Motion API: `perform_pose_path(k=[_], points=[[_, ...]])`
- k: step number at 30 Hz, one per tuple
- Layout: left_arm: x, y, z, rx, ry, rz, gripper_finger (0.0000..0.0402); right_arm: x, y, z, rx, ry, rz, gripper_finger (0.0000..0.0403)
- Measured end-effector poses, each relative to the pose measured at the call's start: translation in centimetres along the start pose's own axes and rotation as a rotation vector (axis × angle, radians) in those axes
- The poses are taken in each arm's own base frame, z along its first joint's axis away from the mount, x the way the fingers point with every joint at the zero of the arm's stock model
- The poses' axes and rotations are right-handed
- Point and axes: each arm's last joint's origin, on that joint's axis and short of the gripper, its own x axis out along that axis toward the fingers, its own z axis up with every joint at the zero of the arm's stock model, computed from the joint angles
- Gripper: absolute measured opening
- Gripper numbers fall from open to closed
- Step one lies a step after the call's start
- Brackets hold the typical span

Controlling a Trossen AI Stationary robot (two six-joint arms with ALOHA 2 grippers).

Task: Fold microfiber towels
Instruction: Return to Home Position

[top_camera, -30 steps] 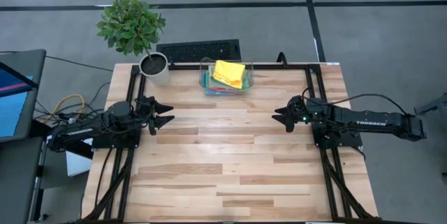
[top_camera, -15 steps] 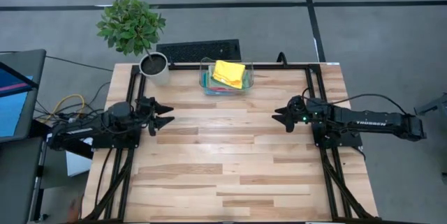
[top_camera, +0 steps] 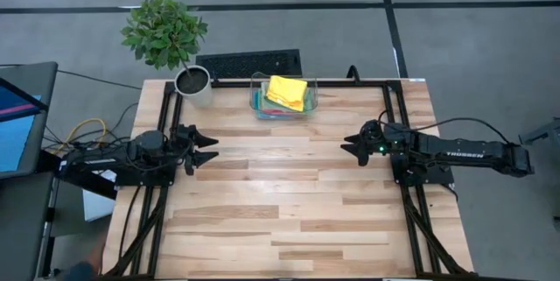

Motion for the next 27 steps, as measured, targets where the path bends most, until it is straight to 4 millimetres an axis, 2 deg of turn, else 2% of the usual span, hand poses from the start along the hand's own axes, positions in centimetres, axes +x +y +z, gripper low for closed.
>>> perform_pose_path(k=[13,27], points=[[0.0,0.01,0.01,0.0,-0.001,0.001,0.0265,0.0,0.0,0.0,0.0,0.0,0.0,0.0255],[0.44,0.74,-0.11,-0.006,0.026,0.085,0.0265,0.0,0.0,0.0,0.0,0.0,0.0,0.0255]])
